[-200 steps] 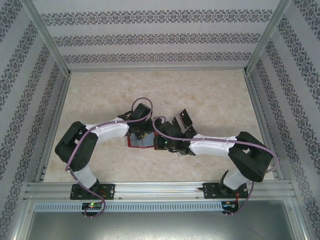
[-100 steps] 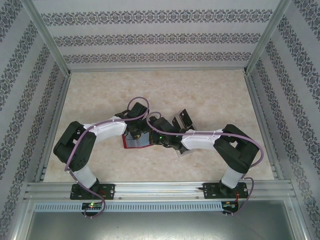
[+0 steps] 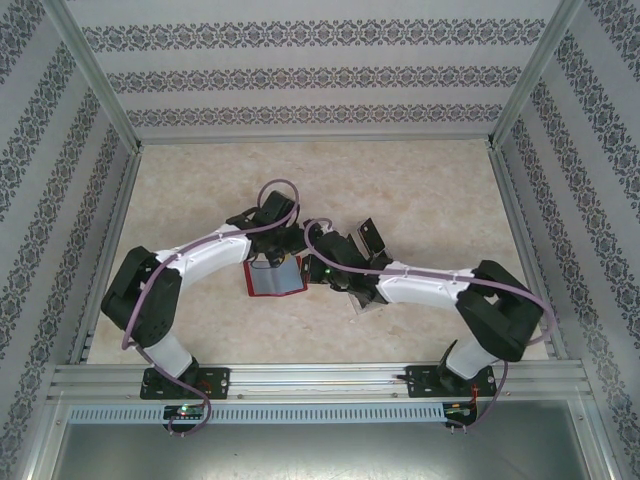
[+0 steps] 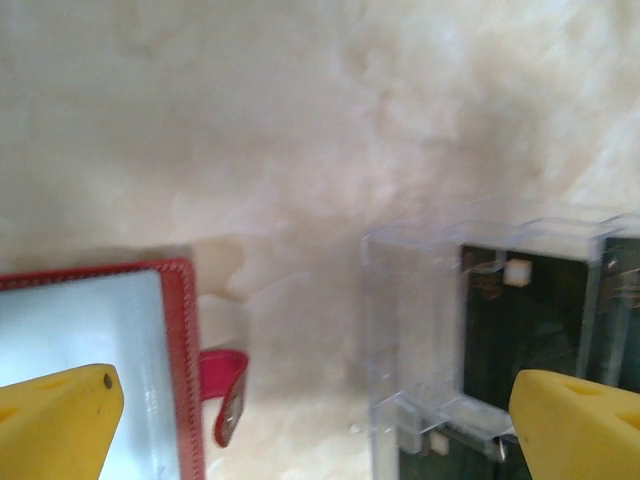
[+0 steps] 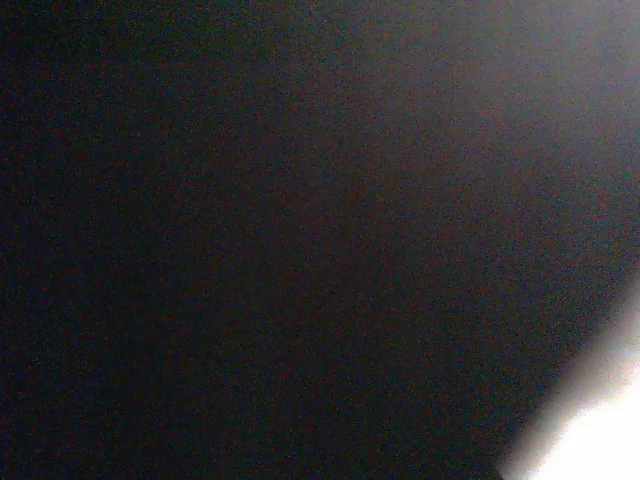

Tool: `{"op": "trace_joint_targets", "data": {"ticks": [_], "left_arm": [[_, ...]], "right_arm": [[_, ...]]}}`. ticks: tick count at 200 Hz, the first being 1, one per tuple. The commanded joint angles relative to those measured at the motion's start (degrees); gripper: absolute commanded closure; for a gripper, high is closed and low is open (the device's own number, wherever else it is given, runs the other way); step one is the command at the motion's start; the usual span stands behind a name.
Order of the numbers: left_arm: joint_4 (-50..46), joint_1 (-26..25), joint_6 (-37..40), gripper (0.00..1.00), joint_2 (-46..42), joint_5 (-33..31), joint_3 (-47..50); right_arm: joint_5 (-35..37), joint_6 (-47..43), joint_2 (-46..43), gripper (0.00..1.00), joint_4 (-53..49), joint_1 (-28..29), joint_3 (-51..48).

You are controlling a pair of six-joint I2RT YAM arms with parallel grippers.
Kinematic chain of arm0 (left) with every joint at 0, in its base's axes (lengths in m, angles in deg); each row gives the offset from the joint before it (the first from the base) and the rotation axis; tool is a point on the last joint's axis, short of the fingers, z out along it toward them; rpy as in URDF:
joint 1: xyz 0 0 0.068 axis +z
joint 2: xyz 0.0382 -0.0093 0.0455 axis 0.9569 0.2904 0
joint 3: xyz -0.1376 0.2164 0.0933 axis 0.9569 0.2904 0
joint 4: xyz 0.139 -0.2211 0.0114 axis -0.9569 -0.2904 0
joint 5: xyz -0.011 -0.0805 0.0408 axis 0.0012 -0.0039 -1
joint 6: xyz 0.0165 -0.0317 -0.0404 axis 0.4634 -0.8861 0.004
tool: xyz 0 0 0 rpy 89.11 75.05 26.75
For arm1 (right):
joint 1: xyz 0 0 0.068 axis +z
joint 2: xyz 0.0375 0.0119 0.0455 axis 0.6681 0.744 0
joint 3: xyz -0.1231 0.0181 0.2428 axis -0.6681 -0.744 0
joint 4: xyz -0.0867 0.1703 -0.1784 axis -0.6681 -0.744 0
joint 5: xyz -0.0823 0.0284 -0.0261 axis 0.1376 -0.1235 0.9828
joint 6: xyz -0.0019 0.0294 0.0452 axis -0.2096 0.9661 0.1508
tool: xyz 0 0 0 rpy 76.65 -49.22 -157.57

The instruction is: Put the credit cards into the card holder

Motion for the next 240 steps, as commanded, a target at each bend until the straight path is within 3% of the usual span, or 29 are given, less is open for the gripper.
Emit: {"op": "trace_joint_targets", "data": {"ticks": [1, 38, 84, 145, 240], "left_arm": [[4.0, 2.0, -0.4, 0.0, -4.1, -1.7, -4.5], [0.7, 8.7, 0.4, 0.0, -9.2, -2.2, -0.9], [3.7, 15.1, 1.8, 0.0, -16.6, 5.0, 10.0], [17.1, 15.4, -1.6, 0.0, -15.7, 13.6, 21.0], [19.1, 15.4, -1.1, 0.0, -13.6, 8.7, 28.7]], "right_arm": [[-3.1, -1.4, -2.8, 0.98, -1.6, 3.5, -2.1], [-4.0, -2.9, -2.8, 0.9, -3.6, 3.5, 0.5], [-7.8, -4.6, 6.8, 0.87, -3.6, 3.4, 7.8], [-10.2, -4.6, 17.7, 0.89, -1.7, 1.0, 12.5], [-9.6, -2.7, 20.5, 0.91, 1.8, -1.5, 6.3]]}}
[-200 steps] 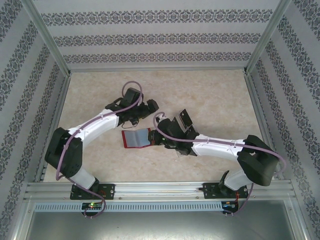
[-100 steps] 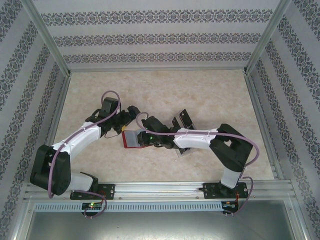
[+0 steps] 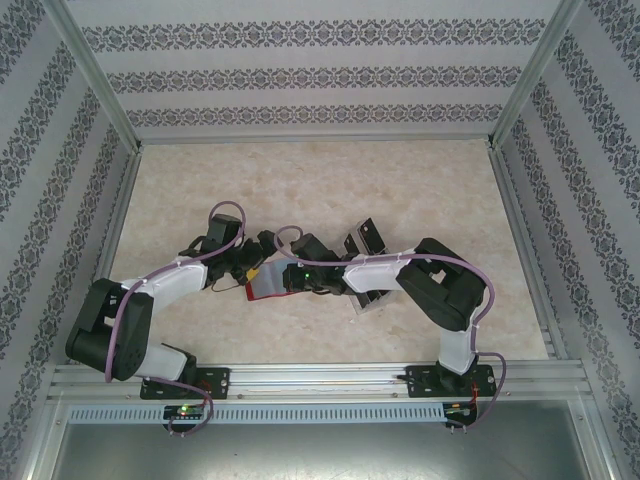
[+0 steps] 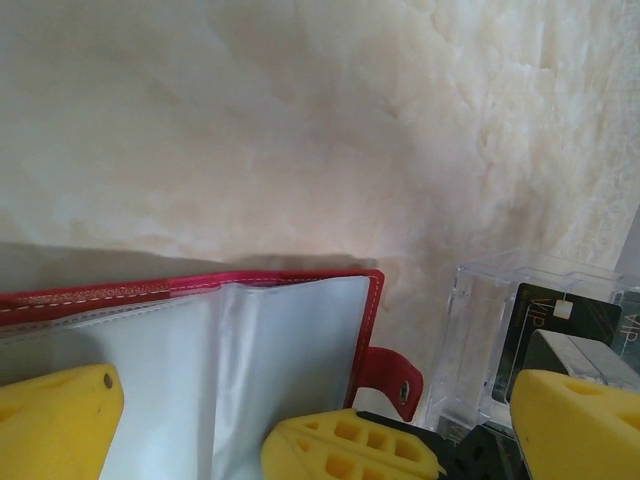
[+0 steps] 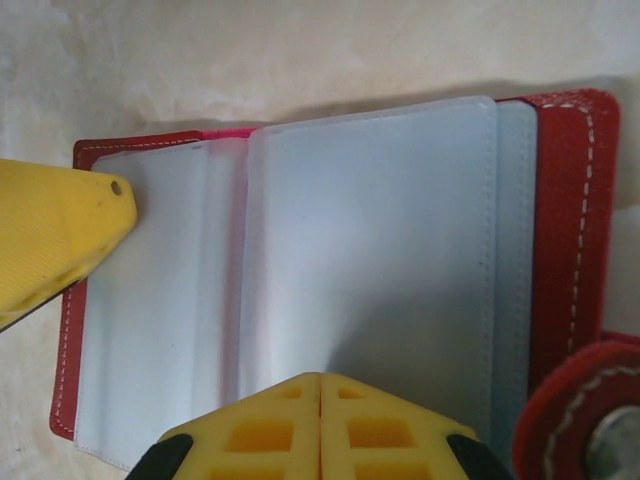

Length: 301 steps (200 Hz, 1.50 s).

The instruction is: Put the credit cards into the card holder

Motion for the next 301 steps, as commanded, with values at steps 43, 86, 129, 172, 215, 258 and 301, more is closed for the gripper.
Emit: {"op": "trace_joint_targets", "data": {"ticks": [43, 86, 129, 172, 215, 258, 301], "left_arm": [[1.9, 0.3, 1.1, 0.0, 1.7, -4.4, 3.6], [1.9, 0.3, 2.1, 0.0, 0.8, -2.8, 1.8], [-2.1, 0.3, 3.5, 0.0, -2.2, -0.3, -3.6], [-6.1, 0.3, 4.3, 0.0, -3.2, 0.6, -8.8], [-9.1, 0.3, 5.1, 0.0, -4.4, 0.7, -11.2], [-13.1, 0.4, 7.0, 0.0, -7.5, 0.8, -11.7], [-19.8, 0.4, 10.7, 0.0, -11.1, -2.9, -11.0]], "right_arm": [[0.4, 1.3, 0.2, 0.92, -0.5, -0.9, -3.3], [-0.1, 0.2, -1.4, 0.91, -2.3, -0.9, -1.9], [-0.9, -2.0, -4.7, 0.88, -7.0, -1.0, 1.6], [-0.5, -3.3, -10.7, 0.8, -11.3, -1.2, 3.6], [3.4, -5.2, -23.0, 0.63, -22.7, -1.6, 3.8], [10.9, -9.2, -33.7, 0.44, -44.3, -2.7, 2.9], [14.6, -13.5, -37.9, 0.45, -56.6, -4.3, 0.1]]}}
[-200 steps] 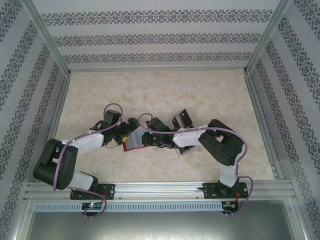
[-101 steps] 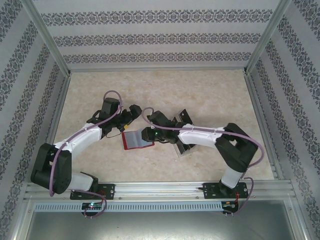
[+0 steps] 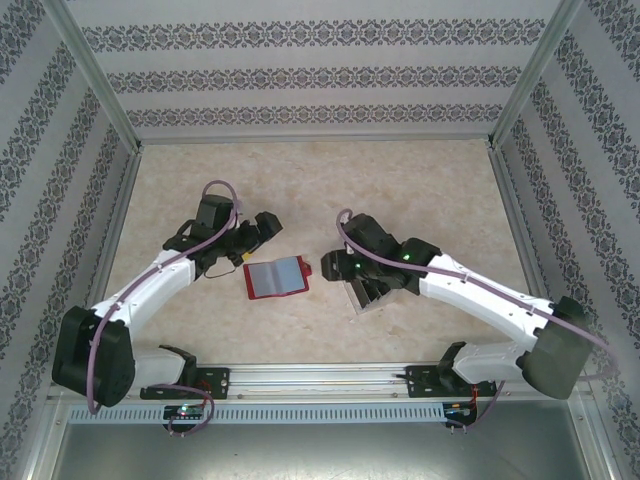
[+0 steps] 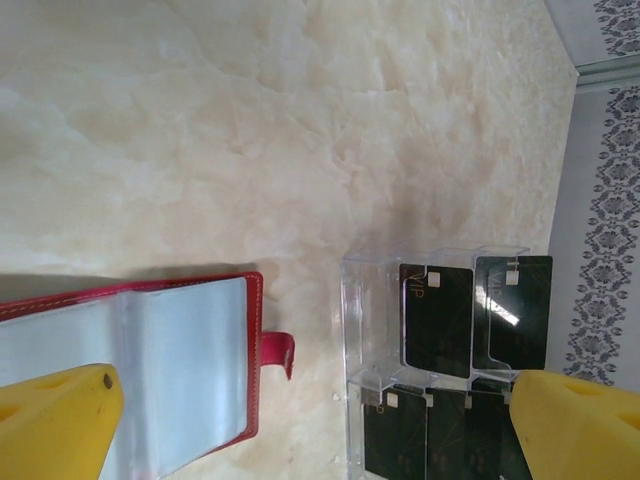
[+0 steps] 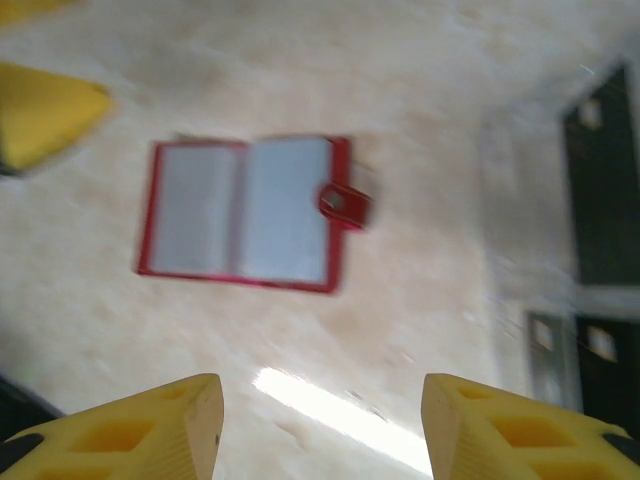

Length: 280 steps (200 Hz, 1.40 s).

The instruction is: Put the credit cards into the card holder

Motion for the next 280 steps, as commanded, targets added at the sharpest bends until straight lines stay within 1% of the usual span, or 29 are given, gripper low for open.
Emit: {"op": "trace_joint_targets", "data": {"ticks": [1, 29, 76, 114, 123, 195, 231, 260, 280], "left_arm": [[-6.3, 0.4, 3.9, 0.0, -2.4, -2.7, -0.6], [-6.7, 0.4, 4.3, 0.0, -3.2, -3.1, 0.9], [-5.9, 0.5, 3.5, 0.0, -3.2, -3.1, 2.3], [-5.3, 0.5, 3.3, 0.0, -3.2, -2.9, 2.7], [-5.1, 0.4, 3.1, 0.0, -3.1, -2.9, 2.7], [-4.1, 0.5, 2.8, 0.0, -2.4, -2.7, 2.7], [-3.7, 0.4, 2.7, 0.0, -2.2, -2.7, 2.8], [-3.4, 0.4, 2.5, 0.0, -2.2, -2.5, 2.9], [-3.0, 0.5, 2.3, 0.0, -2.0, -2.3, 3.0]], "right_arm": [[4.5, -4.0, -1.3, 0.45, -12.4, -1.1, -1.9], [4.7, -5.6, 0.4, 0.52, -13.6, -1.9, -3.0], [4.8, -7.6, 6.4, 0.62, -12.3, -2.9, -3.2], [4.8, -8.4, 8.9, 0.64, -11.2, -3.3, -3.1], [4.8, -8.5, 9.4, 0.66, -10.9, -3.3, -3.1], [5.4, -9.9, 13.0, 0.69, -10.0, -4.3, -2.4], [4.8, -10.5, 14.3, 0.72, -9.6, -4.3, -1.7], [4.9, -10.2, 12.8, 0.72, -10.4, -4.2, -1.1], [6.5, -10.0, 11.5, 0.72, -12.2, -3.6, 0.0]]}}
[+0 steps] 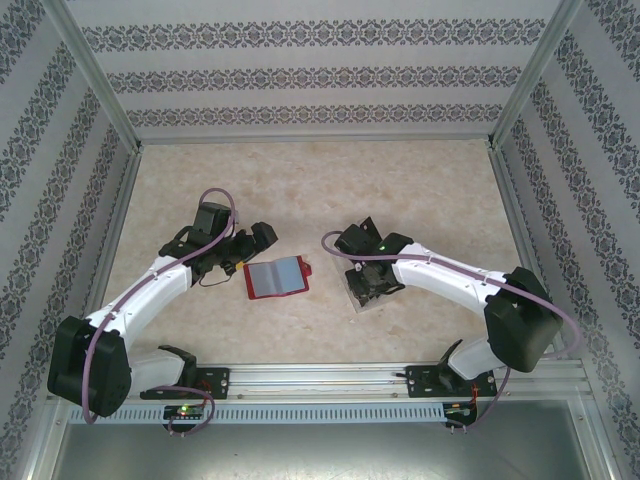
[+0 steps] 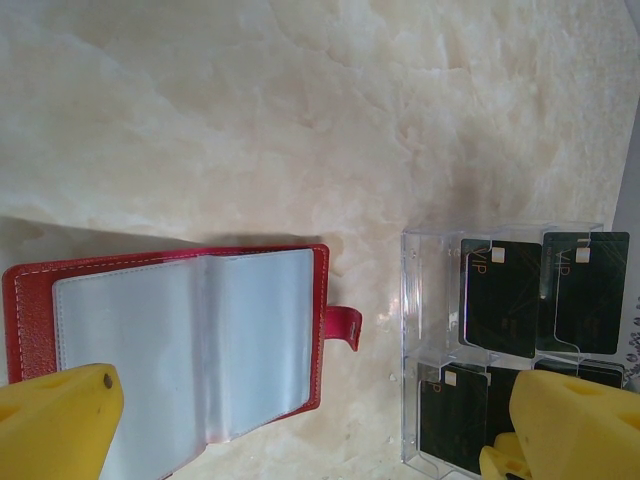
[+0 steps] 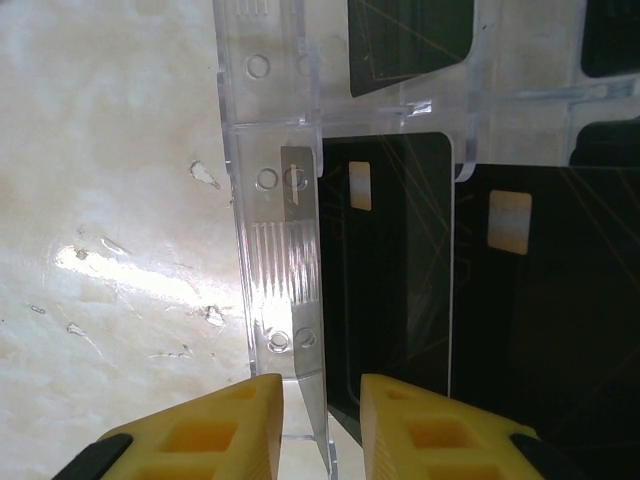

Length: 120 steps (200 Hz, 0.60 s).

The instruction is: Put the credit cards into the card holder

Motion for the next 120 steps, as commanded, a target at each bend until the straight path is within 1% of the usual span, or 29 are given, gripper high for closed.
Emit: {"op": "trace_joint_targets", "data": {"ticks": [1, 35, 66, 120], "left_arm": [[1.6, 0.4, -0.1, 0.0, 0.4, 0.2, 0.9], [2.2, 0.4, -0.3, 0.0, 0.9, 0.5, 0.8], [2.5, 0.4, -0.3, 0.0, 1.6, 0.8, 0.8], [2.9, 0.4, -0.2, 0.0, 2.0, 0.8, 0.8]], "right_arm": [[2.2, -0.6, -1.1, 0.72, -1.7, 0.4, 1.7], [5.6, -0.3, -1.8, 0.72, -4.4, 2.8, 4.5], [7.7, -1.0, 0.9, 0.73, -5.6, 3.1, 6.1], [8.1, -2.3, 5.7, 0.73, -5.7, 3.1, 7.3]]}}
